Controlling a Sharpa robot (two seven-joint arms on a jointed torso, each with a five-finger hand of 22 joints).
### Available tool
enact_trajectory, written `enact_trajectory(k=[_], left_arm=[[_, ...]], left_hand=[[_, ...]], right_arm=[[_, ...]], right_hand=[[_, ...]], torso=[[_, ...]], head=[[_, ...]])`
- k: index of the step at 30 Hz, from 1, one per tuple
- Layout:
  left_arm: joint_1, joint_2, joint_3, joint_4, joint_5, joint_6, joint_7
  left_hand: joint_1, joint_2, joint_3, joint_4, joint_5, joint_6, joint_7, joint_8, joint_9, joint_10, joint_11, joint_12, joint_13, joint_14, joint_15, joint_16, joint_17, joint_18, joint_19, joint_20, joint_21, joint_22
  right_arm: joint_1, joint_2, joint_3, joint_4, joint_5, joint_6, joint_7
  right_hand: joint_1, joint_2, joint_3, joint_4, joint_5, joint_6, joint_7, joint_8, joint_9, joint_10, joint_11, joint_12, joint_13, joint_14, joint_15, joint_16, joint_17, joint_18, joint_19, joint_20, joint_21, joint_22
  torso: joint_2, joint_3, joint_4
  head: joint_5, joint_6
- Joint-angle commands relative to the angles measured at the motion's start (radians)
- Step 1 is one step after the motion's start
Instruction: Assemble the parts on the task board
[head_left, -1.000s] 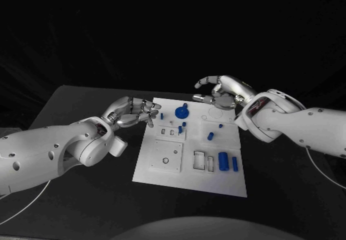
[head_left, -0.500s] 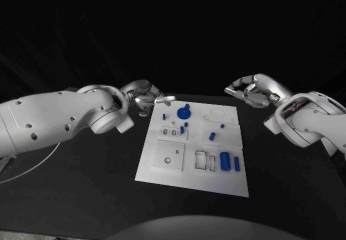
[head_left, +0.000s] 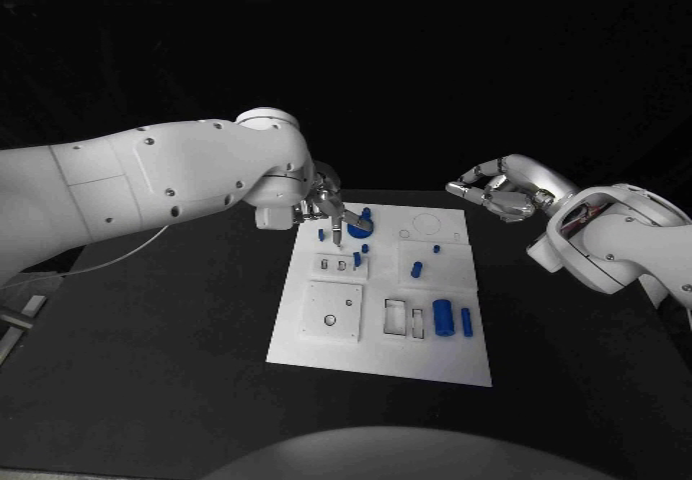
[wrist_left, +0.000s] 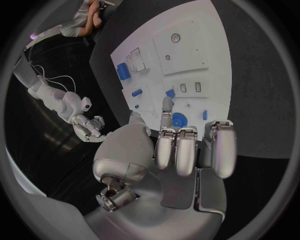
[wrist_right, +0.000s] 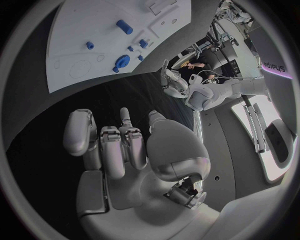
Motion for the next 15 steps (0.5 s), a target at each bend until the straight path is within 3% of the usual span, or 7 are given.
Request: enact_trajectory(k=[1,4,6,15], left_arm=[[0.002,0.048,0.002,-0.051,-0.004,0.169,-0.176],[0.0,0.093,0.003,-0.103,-0.008,0.184,-0.193],[-0.002,0.12,0.004,-0.136,-0.01,0.192,-0.198],[-0.037,0.208,0.004,-0.237,-0.02,0.206,-0.207]], left_hand=[[0.022,-0.004,0.009,-0.002,0.046,0.002,-0.003,-0.006,0.011,0.106,-0.008,0.002,0.263,0.103,-0.009,0.002,0.263,-0.007,0.003,-0.008,0.004,0.142],[0.051,-0.005,0.02,-0.006,0.095,0.003,-0.005,-0.011,0.025,0.106,-0.011,0.002,0.263,0.103,-0.013,0.002,0.263,-0.007,0.006,-0.012,0.004,0.144],[0.069,-0.004,0.029,-0.01,0.111,-0.001,-0.005,-0.017,0.032,0.106,-0.012,0.002,0.263,0.103,-0.014,0.002,0.263,-0.007,0.004,-0.013,0.002,0.142],[0.086,0.002,0.046,-0.003,0.095,-0.038,0.007,-0.051,0.045,0.106,-0.002,0.002,0.263,0.103,-0.008,0.002,0.263,-0.005,-0.003,-0.01,-0.004,0.134]], right_arm=[[-0.001,0.001,-0.002,-0.003,0.018,0.063,-0.013],[-0.002,0.002,-0.003,-0.006,0.02,0.072,-0.017],[-0.002,0.003,-0.004,-0.007,0.021,0.077,-0.019],[-0.002,0.012,-0.006,-0.01,0.022,0.101,-0.036]], right_hand=[[-0.008,0.005,-0.008,-0.002,0.007,0.009,0.001,-0.007,-0.002,0.104,0.007,0.004,0.263,0.106,0.003,0.003,0.263,-0.02,0.007,0.0,0.007,0.158],[-0.008,0.005,-0.008,-0.002,0.007,0.009,0.001,-0.007,-0.002,0.104,0.007,0.004,0.263,0.106,0.003,0.003,0.263,-0.02,0.007,0.0,0.007,0.158],[-0.01,0.004,-0.01,-0.003,0.009,0.01,0.001,-0.008,-0.002,0.104,0.007,0.004,0.263,0.106,0.003,0.003,0.263,-0.019,0.005,0.0,0.004,0.158],[-0.01,0.002,-0.013,-0.004,0.014,0.011,0.001,-0.012,-0.005,0.104,0.007,0.004,0.263,0.106,0.003,0.003,0.263,-0.018,0.002,0.0,0.0,0.156]], torso=[[-0.002,-0.0001,-0.0098],[-0.003,0.0007,-0.0093],[-0.004,0.001,-0.0075],[-0.005,-0.0017,-0.0063]], head=[[0.002,0.001],[0.005,0.0],[0.007,-0.001],[0.01,-0.005]])
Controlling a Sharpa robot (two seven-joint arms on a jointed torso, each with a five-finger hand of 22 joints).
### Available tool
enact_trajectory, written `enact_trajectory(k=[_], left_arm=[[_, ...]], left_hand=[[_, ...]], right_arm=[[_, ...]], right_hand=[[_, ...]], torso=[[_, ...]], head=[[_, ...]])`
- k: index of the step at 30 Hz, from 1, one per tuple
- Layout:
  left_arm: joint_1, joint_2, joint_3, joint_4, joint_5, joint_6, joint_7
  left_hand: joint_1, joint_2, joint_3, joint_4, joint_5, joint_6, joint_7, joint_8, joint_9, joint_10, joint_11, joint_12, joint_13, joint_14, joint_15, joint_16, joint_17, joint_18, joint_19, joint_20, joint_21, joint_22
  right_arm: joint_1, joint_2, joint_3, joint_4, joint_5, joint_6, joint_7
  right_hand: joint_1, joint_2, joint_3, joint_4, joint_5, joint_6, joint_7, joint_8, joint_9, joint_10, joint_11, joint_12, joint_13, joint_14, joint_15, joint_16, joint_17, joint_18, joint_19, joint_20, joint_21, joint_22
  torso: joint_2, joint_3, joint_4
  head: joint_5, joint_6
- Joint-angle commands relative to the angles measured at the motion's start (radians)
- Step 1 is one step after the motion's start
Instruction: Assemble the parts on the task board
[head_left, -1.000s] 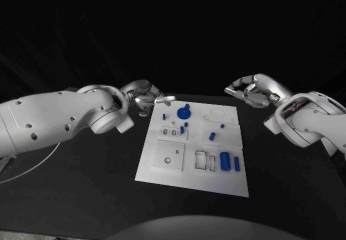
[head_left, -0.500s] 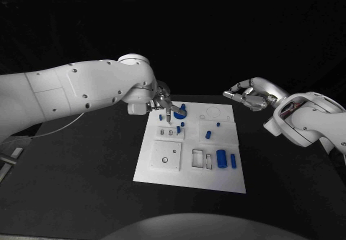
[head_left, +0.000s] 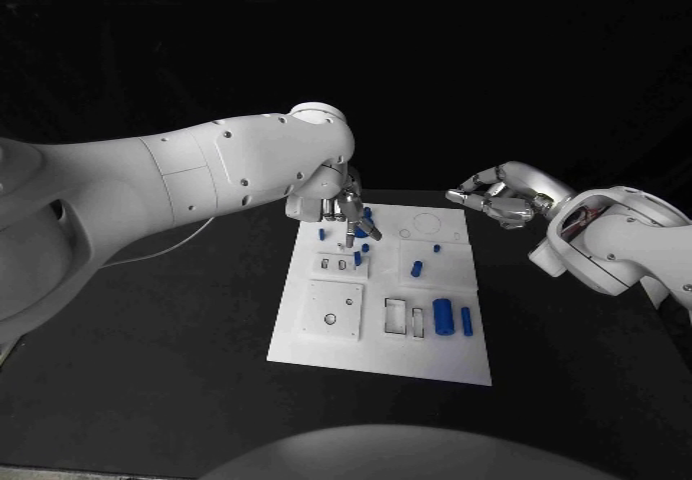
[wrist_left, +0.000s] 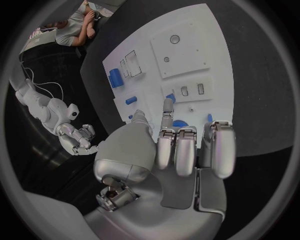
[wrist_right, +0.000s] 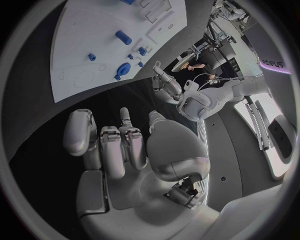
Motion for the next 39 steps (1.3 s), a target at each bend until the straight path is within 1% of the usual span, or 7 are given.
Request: enact_trajectory(k=[1,6,8,12,21,29,39], left_arm=[[-0.014,0.018,0.0,-0.023,-0.012,0.046,-0.133],[-0.035,0.039,0.001,-0.061,-0.013,0.029,-0.134],[-0.045,0.047,0.003,-0.08,-0.017,0.013,-0.136],[-0.06,0.062,0.006,-0.114,-0.026,-0.007,-0.138],[-0.075,0.073,0.009,-0.14,-0.033,-0.011,-0.137],[-0.087,0.087,0.009,-0.168,-0.034,-0.008,-0.131],[-0.117,0.111,0.01,-0.213,-0.034,-0.03,-0.119]], left_hand=[[0.006,0.003,0.004,0.0,-0.006,-0.007,0.002,-0.005,0.001,0.108,0.003,0.002,0.263,0.103,-0.001,0.002,0.263,-0.005,-0.005,0.0,-0.004,0.134],[0.012,0.005,0.01,-0.002,-0.007,-0.011,0.004,-0.012,0.006,0.108,0.005,0.002,0.263,0.103,0.001,0.002,0.263,-0.004,-0.006,0.001,-0.005,0.133],[0.012,0.0,0.012,-0.002,-0.041,-0.01,0.005,-0.018,0.014,0.108,0.007,0.002,0.263,0.103,0.003,0.002,0.263,-0.005,-0.003,0.004,-0.005,0.137],[0.014,-0.003,0.014,-0.003,-0.051,-0.006,0.005,-0.019,0.019,0.108,0.006,0.002,0.263,0.103,0.003,0.002,0.263,-0.006,0.001,0.004,-0.003,0.141],[0.031,-0.003,0.03,-0.012,-0.043,0.012,-0.002,-0.014,0.038,0.108,0.002,0.002,0.263,0.103,0.0,0.002,0.263,-0.005,-0.001,0.003,-0.005,0.139],[0.05,-0.004,0.048,-0.023,-0.033,0.004,-0.002,-0.021,0.053,0.108,0.0,0.002,0.263,0.103,-0.002,0.002,0.263,-0.003,-0.006,0.001,-0.009,0.133],[0.063,-0.003,0.064,-0.029,-0.024,-0.007,-0.001,-0.03,0.064,0.108,0.001,0.002,0.263,0.103,-0.001,0.002,0.263,-0.003,-0.007,0.001,-0.011,0.133]], right_arm=[[-0.001,0.003,0.0,0.0,0.003,0.044,-0.018],[-0.001,0.004,-0.001,-0.002,0.003,0.053,-0.025],[-0.001,0.006,-0.001,-0.004,0.003,0.055,-0.025],[-0.001,0.01,-0.001,-0.006,0.003,0.054,-0.023],[-0.001,0.012,-0.001,-0.008,0.004,0.062,-0.027],[-0.001,0.014,-0.001,-0.012,0.012,0.068,-0.029],[-0.004,0.018,-0.002,-0.015,0.018,0.078,-0.031]], right_hand=[[-0.007,-0.001,-0.005,-0.001,0.006,0.007,-0.002,-0.004,-0.002,0.104,0.007,0.004,0.263,0.106,0.003,0.003,0.263,-0.018,0.002,0.0,0.0,0.156],[-0.006,-0.002,-0.005,-0.002,0.009,0.007,-0.002,-0.006,-0.003,0.104,0.007,0.004,0.263,0.106,0.003,0.003,0.263,-0.017,-0.001,0.0,-0.004,0.155],[-0.003,-0.002,-0.006,-0.002,0.013,0.007,-0.002,-0.008,-0.004,0.104,0.007,0.004,0.263,0.106,0.003,0.003,0.263,-0.017,-0.003,0.0,-0.007,0.154],[0.0,-0.003,-0.006,-0.003,0.017,0.007,-0.002,-0.01,-0.006,0.104,0.007,0.004,0.263,0.106,0.003,0.003,0.263,-0.017,-0.003,0.0,-0.007,0.154],[0.003,-0.003,-0.006,-0.003,0.022,0.008,-0.002,-0.012,-0.008,0.104,0.007,0.004,0.263,0.106,0.003,0.003,0.263,-0.016,-0.005,0.0,-0.009,0.153],[0.007,-0.004,-0.006,-0.003,0.028,0.008,-0.002,-0.015,-0.01,0.104,0.007,0.004,0.263,0.106,0.003,0.003,0.263,-0.016,-0.007,0.0,-0.011,0.153],[0.013,-0.005,-0.006,-0.004,0.034,0.008,-0.002,-0.019,-0.012,0.104,0.007,0.004,0.263,0.106,0.003,0.003,0.263,-0.014,-0.013,0.0,-0.019,0.15]], torso=[[-0.002,-0.0023,-0.0003],[-0.004,-0.002,0.0002],[-0.004,-0.002,0.0],[-0.004,-0.0034,-0.0018],[-0.006,-0.0036,-0.0004],[-0.007,-0.004,0.0],[-0.006,-0.0051,-0.0008]], head=[[0.002,-0.002],[0.005,-0.007],[0.008,-0.008],[0.009,-0.007],[0.004,-0.011],[0.003,-0.012],[0.001,-0.012]])
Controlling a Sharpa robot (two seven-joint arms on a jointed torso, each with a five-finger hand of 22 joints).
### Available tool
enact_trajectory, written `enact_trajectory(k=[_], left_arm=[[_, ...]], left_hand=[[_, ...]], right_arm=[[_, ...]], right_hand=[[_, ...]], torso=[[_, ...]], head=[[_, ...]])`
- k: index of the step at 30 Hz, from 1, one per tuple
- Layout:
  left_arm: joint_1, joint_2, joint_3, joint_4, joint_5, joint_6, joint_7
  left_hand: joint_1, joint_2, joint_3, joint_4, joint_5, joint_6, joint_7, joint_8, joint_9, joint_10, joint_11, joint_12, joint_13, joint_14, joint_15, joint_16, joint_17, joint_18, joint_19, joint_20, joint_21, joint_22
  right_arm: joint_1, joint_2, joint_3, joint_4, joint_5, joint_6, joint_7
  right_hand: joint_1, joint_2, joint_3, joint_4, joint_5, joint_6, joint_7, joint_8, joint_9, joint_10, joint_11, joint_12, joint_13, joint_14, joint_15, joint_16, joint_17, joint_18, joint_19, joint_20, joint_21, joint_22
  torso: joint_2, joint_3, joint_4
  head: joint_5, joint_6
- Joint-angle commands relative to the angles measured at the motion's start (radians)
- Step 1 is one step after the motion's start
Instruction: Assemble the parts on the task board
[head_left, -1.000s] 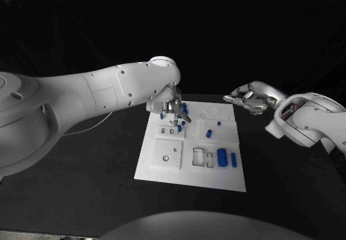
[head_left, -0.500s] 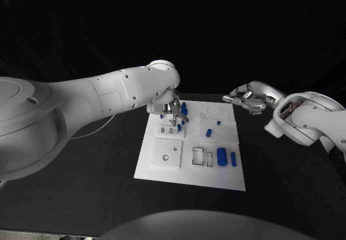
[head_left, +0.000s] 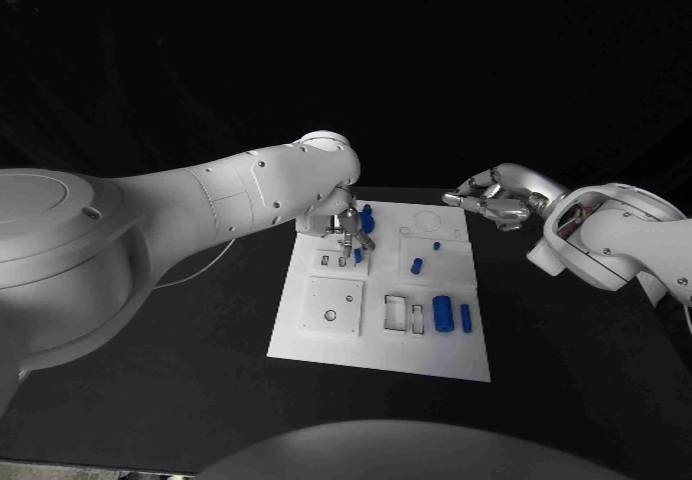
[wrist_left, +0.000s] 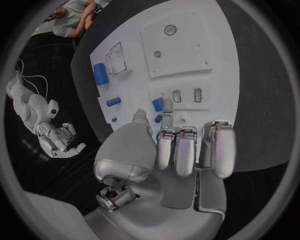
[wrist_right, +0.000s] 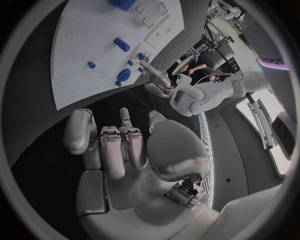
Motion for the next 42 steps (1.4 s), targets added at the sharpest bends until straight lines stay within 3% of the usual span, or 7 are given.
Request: enact_trajectory(k=[1,9,18,33,42], left_arm=[[-0.006,0.007,0.001,-0.008,-0.005,-0.017,-0.107],[-0.019,0.017,0.001,-0.026,-0.008,-0.036,-0.079],[-0.022,0.02,0.001,-0.026,0.003,-0.045,-0.06],[-0.022,0.016,0.001,-0.022,0.008,-0.044,-0.054],[-0.022,0.017,0.001,-0.02,0.008,-0.05,-0.042]], left_hand=[[0.015,-0.001,0.011,-0.002,0.008,-0.009,0.0,-0.006,0.004,0.108,0.001,0.002,0.263,0.103,-0.001,0.002,0.263,-0.003,-0.007,0.001,-0.006,0.134],[0.03,0.003,0.032,-0.011,0.025,-0.017,0.001,-0.014,0.017,0.108,0.002,0.002,0.263,0.103,0.0,0.002,0.263,-0.003,-0.008,0.001,-0.008,0.133],[0.052,-0.002,0.057,-0.026,0.05,-0.015,-0.002,-0.017,0.035,0.108,0.0,0.002,0.263,0.103,-0.001,0.002,0.263,-0.003,-0.009,0.001,-0.01,0.133],[0.084,-0.022,0.093,-0.052,0.05,0.01,-0.018,0.004,0.088,0.108,-0.012,0.002,0.263,0.103,-0.011,0.002,0.263,-0.002,-0.007,-0.007,-0.011,0.135],[0.114,-0.034,0.125,-0.078,0.052,-0.005,-0.024,0.02,0.134,0.108,-0.019,0.002,0.263,0.103,-0.018,0.002,0.263,-0.002,-0.009,-0.015,-0.015,0.133]], right_arm=[[-0.002,0.001,-0.001,-0.001,0.005,0.023,-0.004],[-0.004,0.002,-0.001,-0.003,0.01,0.025,-0.003],[-0.004,0.0,-0.002,0.001,0.012,0.028,-0.004],[-0.004,-0.002,-0.002,0.001,0.012,0.032,-0.01],[-0.004,-0.001,-0.002,-0.001,0.012,0.036,-0.015]], right_hand=[[0.007,0.0,-0.004,-0.001,0.006,0.008,-0.002,-0.006,-0.001,0.104,0.007,0.004,0.263,0.106,0.003,0.003,0.263,-0.014,-0.005,0.0,-0.006,0.151],[0.012,0.0,-0.004,-0.001,0.01,0.006,-0.001,-0.01,-0.004,0.104,0.008,0.004,0.263,0.106,0.004,0.003,0.263,-0.011,-0.014,0.001,-0.018,0.147],[0.014,0.0,-0.004,-0.001,0.011,0.006,-0.001,-0.012,-0.005,0.104,0.008,0.004,0.263,0.106,0.004,0.003,0.263,-0.01,-0.018,0.001,-0.024,0.145],[0.017,0.0,-0.004,0.0,0.012,0.007,0.0,-0.013,-0.006,0.104,0.009,0.004,0.263,0.106,0.005,0.003,0.263,-0.008,-0.027,0.001,-0.035,0.142],[0.018,0.0,-0.005,0.0,0.012,0.01,0.0,-0.014,-0.007,0.104,0.009,0.004,0.263,0.106,0.005,0.003,0.263,-0.005,-0.035,0.002,-0.046,0.139]], torso=[[0.0,-0.0002,-0.0004],[-0.002,0.0006,-0.0001],[-0.002,0.0003,0.0003],[-0.002,-0.0001,0.0004],[-0.003,0.0,0.0003]], head=[[-0.001,-0.003],[0.002,-0.009],[-0.002,-0.014],[-0.007,-0.019],[-0.005,-0.019]])
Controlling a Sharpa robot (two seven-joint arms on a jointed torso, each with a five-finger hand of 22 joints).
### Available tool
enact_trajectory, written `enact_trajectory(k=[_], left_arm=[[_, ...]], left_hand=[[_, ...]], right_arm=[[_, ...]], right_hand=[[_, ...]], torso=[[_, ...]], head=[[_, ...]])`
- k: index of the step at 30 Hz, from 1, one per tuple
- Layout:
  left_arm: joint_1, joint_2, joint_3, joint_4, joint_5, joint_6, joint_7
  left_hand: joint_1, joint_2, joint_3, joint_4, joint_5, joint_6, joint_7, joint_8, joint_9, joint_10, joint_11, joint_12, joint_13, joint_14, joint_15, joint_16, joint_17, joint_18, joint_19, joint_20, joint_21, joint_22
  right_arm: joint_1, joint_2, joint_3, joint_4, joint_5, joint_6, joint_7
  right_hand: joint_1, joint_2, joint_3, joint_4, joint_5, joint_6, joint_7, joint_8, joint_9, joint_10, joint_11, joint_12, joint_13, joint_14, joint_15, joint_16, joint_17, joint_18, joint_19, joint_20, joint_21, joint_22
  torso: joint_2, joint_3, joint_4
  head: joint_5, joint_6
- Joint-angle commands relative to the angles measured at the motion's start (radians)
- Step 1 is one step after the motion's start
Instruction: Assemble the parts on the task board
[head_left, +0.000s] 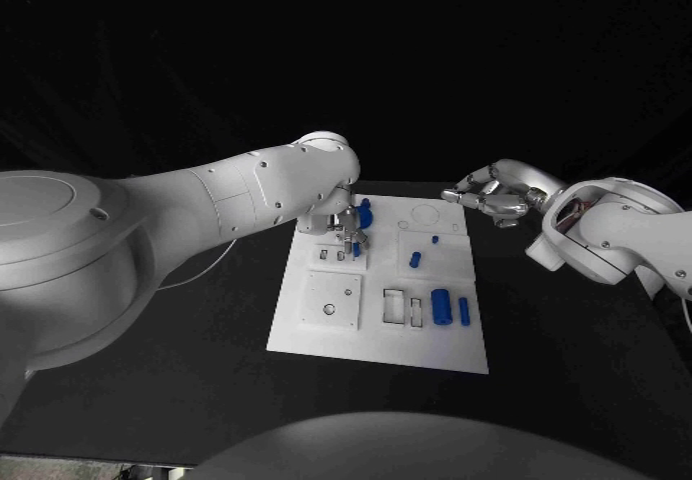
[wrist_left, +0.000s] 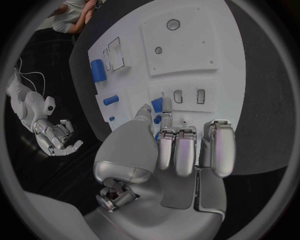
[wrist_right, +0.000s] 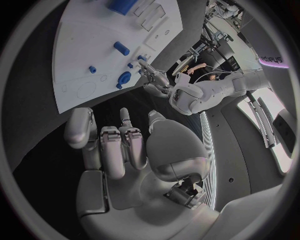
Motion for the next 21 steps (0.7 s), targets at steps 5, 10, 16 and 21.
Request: enact_trajectory(k=[5,10,16,21], left_arm=[[0.0,0.001,0.001,0.003,0.007,-0.009,-0.037],[0.0,0.001,0.001,0.001,0.007,-0.013,-0.033],[0.0,0.001,0.001,0.0,0.007,-0.012,-0.032],[0.0,0.0,0.001,-0.001,0.007,-0.01,-0.032]], left_hand=[[0.036,-0.004,0.034,-0.021,0.012,-0.017,-0.005,0.01,0.03,0.104,-0.01,0.002,0.26,0.107,-0.01,0.002,0.263,-0.002,-0.004,-0.01,-0.006,0.133],[0.053,-0.007,0.059,-0.034,0.021,-0.029,-0.005,0.011,0.048,0.104,-0.011,0.002,0.26,0.107,-0.012,0.002,0.263,-0.001,-0.005,-0.012,-0.008,0.132],[0.059,-0.011,0.08,-0.041,0.037,-0.037,-0.005,0.011,0.062,0.104,-0.011,0.002,0.26,0.107,-0.012,0.002,0.263,0.0,-0.008,-0.013,-0.011,0.129],[0.06,-0.012,0.087,-0.042,0.042,-0.04,-0.004,0.01,0.067,0.104,-0.011,0.002,0.26,0.107,-0.012,0.002,0.263,0.001,-0.011,-0.012,-0.013,0.126]], right_arm=[[-0.001,0.001,0.0,0.0,-0.001,0.02,-0.008],[-0.001,0.0,0.0,0.0,-0.001,0.023,-0.01],[-0.001,0.0,0.0,0.0,-0.001,0.028,-0.013],[-0.001,0.001,0.0,-0.001,-0.001,0.031,-0.014]], right_hand=[[0.011,0.0,-0.005,0.0,0.006,0.011,0.0,-0.007,-0.002,0.104,0.009,0.004,0.263,0.106,0.005,0.003,0.263,-0.004,-0.008,0.0,-0.009,0.137],[0.012,0.0,-0.005,0.0,0.006,0.012,0.0,-0.008,-0.002,0.104,0.01,0.004,0.263,0.106,0.005,0.003,0.263,-0.004,-0.011,0.0,-0.013,0.136],[0.015,0.0,-0.005,0.0,0.007,0.013,0.0,-0.009,-0.003,0.104,0.01,0.004,0.263,0.106,0.006,0.003,0.263,-0.002,-0.016,0.0,-0.02,0.134],[0.017,0.0,-0.005,-0.001,0.008,0.015,0.0,-0.009,-0.004,0.104,0.01,0.004,0.263,0.106,0.006,0.003,0.263,-0.001,-0.02,0.001,-0.026,0.132]], torso=[[0.0,0.0,0.0002],[0.0,-0.0003,0.0],[0.0,-0.0001,0.0001],[-0.001,-0.0003,0.0001]], head=[[0.0,0.0],[0.0,0.0],[0.001,0.0],[0.002,0.0]])
